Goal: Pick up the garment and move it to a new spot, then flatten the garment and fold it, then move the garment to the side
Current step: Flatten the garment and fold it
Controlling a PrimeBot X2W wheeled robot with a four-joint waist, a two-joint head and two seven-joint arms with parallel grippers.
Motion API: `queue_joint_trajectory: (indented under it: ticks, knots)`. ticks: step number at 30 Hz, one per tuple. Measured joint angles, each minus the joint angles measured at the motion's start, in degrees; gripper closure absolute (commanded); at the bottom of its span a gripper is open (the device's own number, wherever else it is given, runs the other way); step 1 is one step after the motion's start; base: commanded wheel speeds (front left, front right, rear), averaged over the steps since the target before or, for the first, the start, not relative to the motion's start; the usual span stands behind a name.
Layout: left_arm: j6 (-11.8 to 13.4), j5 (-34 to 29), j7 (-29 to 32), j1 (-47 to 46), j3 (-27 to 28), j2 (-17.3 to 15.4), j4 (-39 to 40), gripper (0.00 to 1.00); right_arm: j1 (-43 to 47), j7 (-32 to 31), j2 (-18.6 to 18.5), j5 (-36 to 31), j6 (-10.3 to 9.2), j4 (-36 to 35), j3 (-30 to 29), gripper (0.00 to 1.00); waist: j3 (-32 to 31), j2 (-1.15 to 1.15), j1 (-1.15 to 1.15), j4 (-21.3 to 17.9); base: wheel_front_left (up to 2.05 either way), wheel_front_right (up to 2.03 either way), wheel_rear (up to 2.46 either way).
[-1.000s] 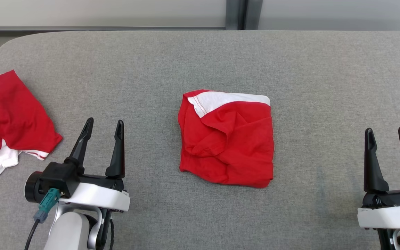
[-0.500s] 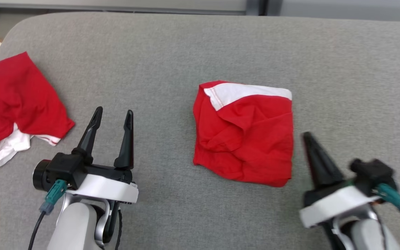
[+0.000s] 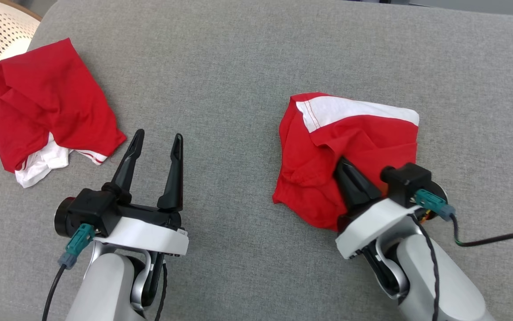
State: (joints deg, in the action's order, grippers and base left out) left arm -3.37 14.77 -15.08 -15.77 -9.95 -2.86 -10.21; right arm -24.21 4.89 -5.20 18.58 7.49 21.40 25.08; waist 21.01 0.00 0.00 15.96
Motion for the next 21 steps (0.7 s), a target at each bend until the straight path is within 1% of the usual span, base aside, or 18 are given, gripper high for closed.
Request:
queue_joint_trajectory:
  ticks: [5,9,13,17,21]
  knots:
    - [0.49,0.48,0.0,0.0,-0.44,0.01,0.15,0.0,-3.2,0.14,0.75,0.44,0.0,2.99,3.74,1.0,0.08,0.0,0.0,0.28,0.0,0.0,0.0]
    - [0.71,0.82,0.0,-0.08,-0.79,0.01,0.23,0.0,-5.15,-2.38,1.13,0.47,0.0,6.52,7.93,1.0,0.16,0.0,0.0,0.24,0.0,0.0,0.0]
    - [0.77,1.09,0.0,-0.11,-1.15,0.03,0.26,0.0,-6.78,-4.66,1.3,1.24,0.0,8.57,12.85,1.0,0.35,0.0,0.0,-0.03,0.0,0.0,0.0]
    - [0.92,1.3,0.0,-0.13,-1.26,0.03,0.22,0.0,-7.39,-5.39,0.74,3.09,-0.01,8.87,15.89,1.0,0.37,0.0,0.0,-0.44,0.0,0.0,0.0]
    - [0.94,1.32,0.0,-0.13,-1.02,0.02,0.16,0.0,-6.91,-4.7,-0.09,4.94,-0.01,6.88,17.48,1.0,0.19,0.0,0.0,-1.06,0.0,0.0,0.0]
